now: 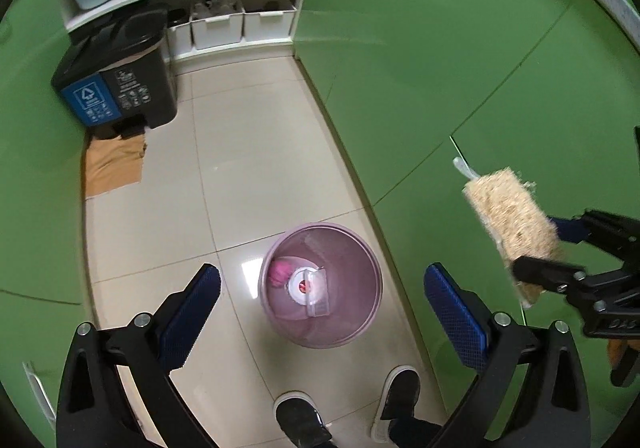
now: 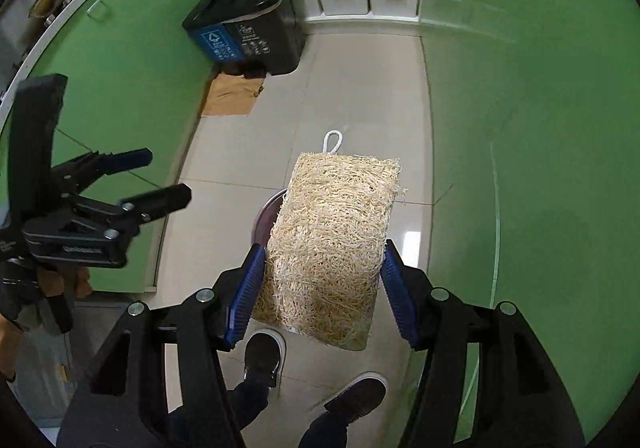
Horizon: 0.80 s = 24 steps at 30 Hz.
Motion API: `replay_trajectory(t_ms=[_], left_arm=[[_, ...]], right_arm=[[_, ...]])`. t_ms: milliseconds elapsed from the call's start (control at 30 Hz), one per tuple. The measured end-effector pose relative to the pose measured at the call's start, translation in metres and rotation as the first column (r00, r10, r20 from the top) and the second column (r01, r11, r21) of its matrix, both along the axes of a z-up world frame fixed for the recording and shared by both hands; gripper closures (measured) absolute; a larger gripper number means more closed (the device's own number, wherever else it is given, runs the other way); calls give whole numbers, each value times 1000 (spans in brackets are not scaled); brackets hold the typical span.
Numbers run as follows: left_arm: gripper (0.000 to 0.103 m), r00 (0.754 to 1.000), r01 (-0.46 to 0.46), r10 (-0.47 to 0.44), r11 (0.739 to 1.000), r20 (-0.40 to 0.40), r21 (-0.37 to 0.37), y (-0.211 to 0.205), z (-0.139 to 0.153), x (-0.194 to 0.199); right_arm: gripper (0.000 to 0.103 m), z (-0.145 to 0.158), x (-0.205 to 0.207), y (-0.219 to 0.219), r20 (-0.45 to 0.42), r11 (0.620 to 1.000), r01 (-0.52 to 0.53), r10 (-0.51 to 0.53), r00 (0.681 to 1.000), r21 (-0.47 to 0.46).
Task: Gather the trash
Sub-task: 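Open both tools to drop the tissue and sponge into the bin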
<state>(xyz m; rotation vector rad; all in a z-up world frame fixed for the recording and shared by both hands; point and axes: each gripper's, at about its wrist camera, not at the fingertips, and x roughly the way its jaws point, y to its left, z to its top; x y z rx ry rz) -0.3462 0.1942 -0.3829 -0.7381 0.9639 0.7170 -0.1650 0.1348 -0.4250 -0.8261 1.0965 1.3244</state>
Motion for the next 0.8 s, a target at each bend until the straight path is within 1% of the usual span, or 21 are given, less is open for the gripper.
replay_trajectory(t_ms=[233,300,333,367,400,433,600,700,800], left_arm=[[6,997,-74,74,997,10,25,8,13,-32],[6,996,-87,87,996,7,33,10,13,-39],[6,996,-93,93,995,4,37,11,14,-42],[6,995,-97,97,994,2,39,12,14,-44],[6,995,-104,104,994,0,41,14,14,-46],[6,994,-109,109,993,0,43,15,14,-48],[6,994,-105,105,994,-5,42,12,18,-44],[6,996,-91,91,995,-1,40,9,26,-39],[6,997,-74,74,997,5,38,3,44,-33]], right_arm=[[45,-21,-22,20,-33,998,-70,69,997,-6],[42,-28,-28,27,-50,996,-94,93,994,-5],[37,-30,-29,30,-59,995,-99,99,993,-6],[30,-33,-31,32,-61,995,-101,101,993,-7],[10,-34,-32,33,-52,995,-98,98,994,4],[3,-33,-32,33,-44,995,-94,95,994,14],[3,-31,-26,31,-12,998,-61,61,998,-10],[3,-18,-19,25,0,999,-32,32,999,-13],[3,5,-15,17,8,1000,-5,5,1000,-10]])
